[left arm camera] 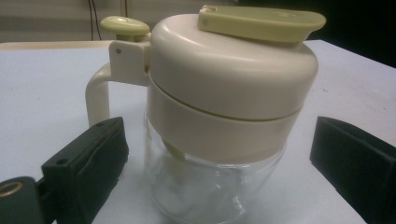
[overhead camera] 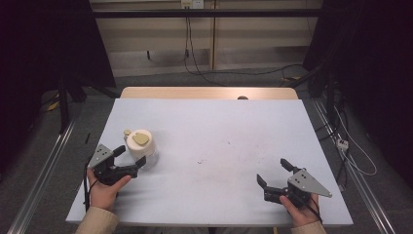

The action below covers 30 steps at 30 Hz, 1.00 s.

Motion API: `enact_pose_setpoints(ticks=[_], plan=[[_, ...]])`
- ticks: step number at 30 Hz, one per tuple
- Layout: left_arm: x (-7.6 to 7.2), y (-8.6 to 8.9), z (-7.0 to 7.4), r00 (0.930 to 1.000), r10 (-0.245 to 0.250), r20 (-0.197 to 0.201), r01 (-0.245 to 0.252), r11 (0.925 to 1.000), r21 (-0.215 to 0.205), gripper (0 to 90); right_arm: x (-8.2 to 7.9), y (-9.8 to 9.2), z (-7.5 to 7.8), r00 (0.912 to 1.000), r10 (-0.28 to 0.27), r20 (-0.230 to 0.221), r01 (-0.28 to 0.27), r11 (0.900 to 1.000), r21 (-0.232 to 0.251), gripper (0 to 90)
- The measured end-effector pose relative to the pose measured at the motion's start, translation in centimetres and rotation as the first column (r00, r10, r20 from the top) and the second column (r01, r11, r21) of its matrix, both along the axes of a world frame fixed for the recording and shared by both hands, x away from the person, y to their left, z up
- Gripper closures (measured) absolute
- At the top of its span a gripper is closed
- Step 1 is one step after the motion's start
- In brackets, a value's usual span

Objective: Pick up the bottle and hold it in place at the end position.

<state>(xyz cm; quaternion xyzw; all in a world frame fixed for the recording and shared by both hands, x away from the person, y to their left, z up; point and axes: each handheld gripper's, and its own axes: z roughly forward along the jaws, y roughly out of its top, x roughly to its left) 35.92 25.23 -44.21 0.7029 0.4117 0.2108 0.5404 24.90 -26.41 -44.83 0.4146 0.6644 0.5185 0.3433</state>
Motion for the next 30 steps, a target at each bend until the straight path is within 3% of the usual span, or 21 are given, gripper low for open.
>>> enact_pose_setpoints(ticks=[25, 30], plan=[[1.3, -1.2, -0.3, 1.0000, 0.003, -0.002, -0.003, 0.9999, 0.010, 3.7, 0.4, 0.3, -0.1, 1.0000, 0.007, -0.001, -0.007, 1.000, -0.001, 4.3], [1.6, -1.5, -0.5, 1.0000, 0.005, -0.003, -0.005, 0.9999, -0.011, 3.7, 0.3, 0.3, 0.0, 1.0000, 0.008, 0.000, -0.008, 1.000, -0.002, 4.3]])
